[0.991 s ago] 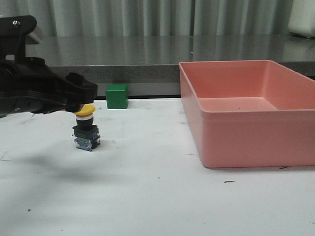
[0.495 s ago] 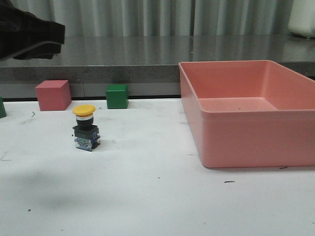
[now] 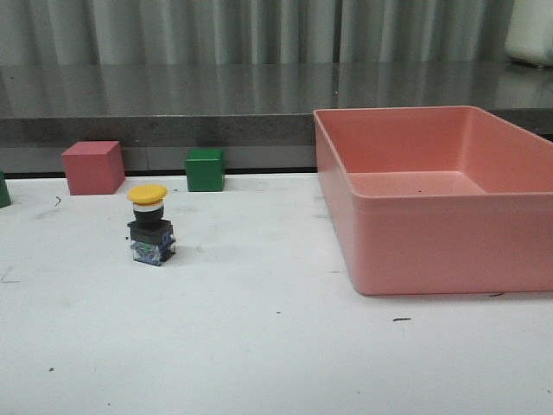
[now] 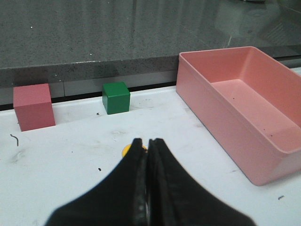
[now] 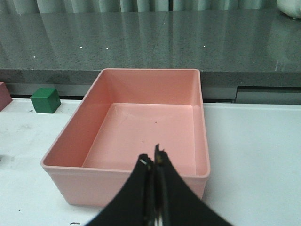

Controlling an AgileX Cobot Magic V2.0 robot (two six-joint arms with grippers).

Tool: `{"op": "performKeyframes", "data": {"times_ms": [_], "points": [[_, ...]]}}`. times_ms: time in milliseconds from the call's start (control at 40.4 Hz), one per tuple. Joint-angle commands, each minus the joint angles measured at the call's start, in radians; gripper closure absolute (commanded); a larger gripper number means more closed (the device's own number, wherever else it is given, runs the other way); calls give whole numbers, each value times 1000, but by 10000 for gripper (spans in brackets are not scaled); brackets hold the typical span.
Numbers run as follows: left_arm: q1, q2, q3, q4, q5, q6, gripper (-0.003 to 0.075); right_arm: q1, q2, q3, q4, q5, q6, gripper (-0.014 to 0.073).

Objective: Place and stand button with both arms

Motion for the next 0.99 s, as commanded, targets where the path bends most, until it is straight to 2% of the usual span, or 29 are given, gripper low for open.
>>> {"op": "performKeyframes", "data": {"times_ms": [0, 124, 273, 471, 966], "points": [[-1, -132, -25, -11, 94, 1, 740, -5, 8, -27, -14, -83, -7, 655], [-1, -286, -25, -11, 274, 1, 740, -5, 8, -27, -14, -83, -7, 655], [-1, -425, -25, -11, 370, 1, 740, -5, 8, -27, -14, -83, -7, 655], [-1, -527, -25, -11, 362, 1, 740, -5, 8, -27, -14, -83, -7, 655], [-1, -535, -25, 43, 363, 10, 740, -5, 8, -27, -14, -83, -7, 655]]}}
